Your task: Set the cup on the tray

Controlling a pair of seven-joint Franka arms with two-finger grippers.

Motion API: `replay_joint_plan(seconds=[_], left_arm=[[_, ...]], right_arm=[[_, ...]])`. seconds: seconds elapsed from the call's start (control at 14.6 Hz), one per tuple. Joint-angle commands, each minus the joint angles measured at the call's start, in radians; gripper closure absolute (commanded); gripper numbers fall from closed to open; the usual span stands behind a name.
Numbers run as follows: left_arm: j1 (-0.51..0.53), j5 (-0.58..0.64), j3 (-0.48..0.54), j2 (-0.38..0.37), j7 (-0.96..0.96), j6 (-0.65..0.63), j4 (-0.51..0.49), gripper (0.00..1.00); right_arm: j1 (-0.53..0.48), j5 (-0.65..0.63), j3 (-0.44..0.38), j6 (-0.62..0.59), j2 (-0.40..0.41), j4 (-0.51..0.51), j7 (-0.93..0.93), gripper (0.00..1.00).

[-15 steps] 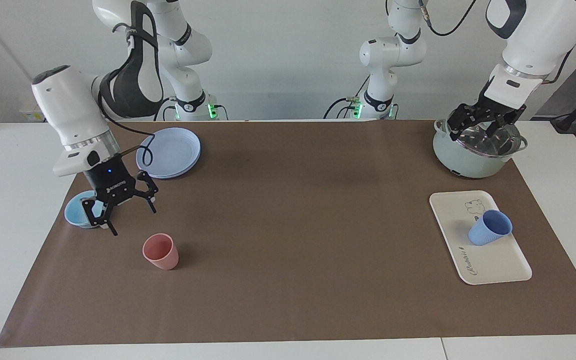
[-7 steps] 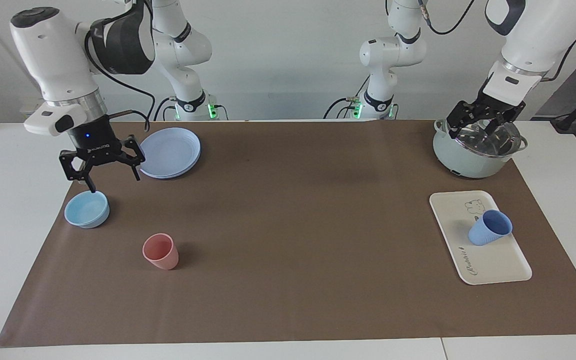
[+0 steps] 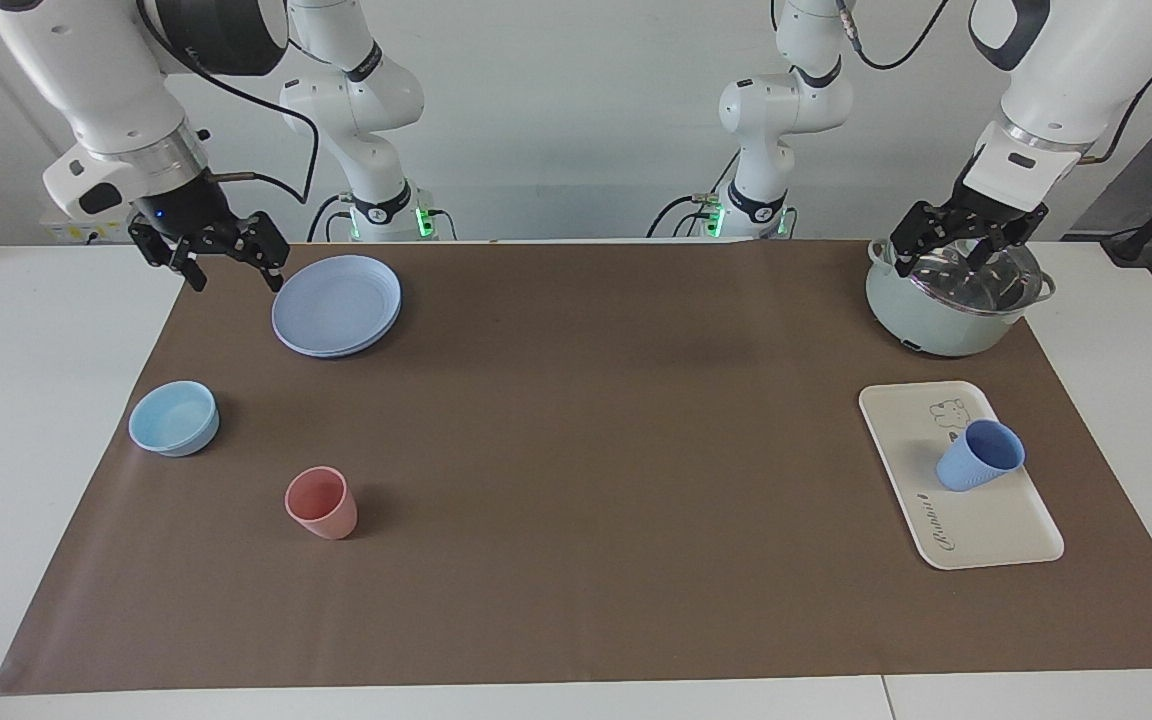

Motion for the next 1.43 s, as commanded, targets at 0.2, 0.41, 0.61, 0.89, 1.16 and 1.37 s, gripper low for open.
replay_joint_plan(seconds=[0.2,0.41,0.61,0.89,1.16,1.37], left_arm=[[-0.008,-0.013,0.008,-0.021,0.010,-0.005,-0.022,0.00],[-0.008,-0.013,0.008,-0.021,0.010,-0.004,-0.022,0.00],[-0.008,-0.013,0.008,-0.021,0.010,-0.004,-0.022,0.00],[-0.008,-0.013,0.008,-0.021,0.009,-0.002,-0.022,0.00],[-0.008,-0.013,0.008,-0.021,0.007,-0.002,-0.022,0.00],[-0.008,-0.013,0.008,-0.021,0.007,-0.002,-0.022,0.00]], right_arm=[[-0.047,-0.013,0.005,-0.008,-0.031,-0.029,0.045,0.00],[-0.165,-0.012,0.081,-0.010,-0.049,-0.034,-0.001,0.00],[-0.241,-0.018,0.168,0.004,-0.048,-0.026,-0.058,0.00],[-0.178,-0.038,0.160,-0.005,-0.046,-0.023,-0.049,0.00],[-0.063,-0.078,0.059,-0.008,-0.045,-0.021,-0.015,0.00],[-0.072,-0.059,0.048,-0.019,-0.046,-0.026,-0.013,0.00]])
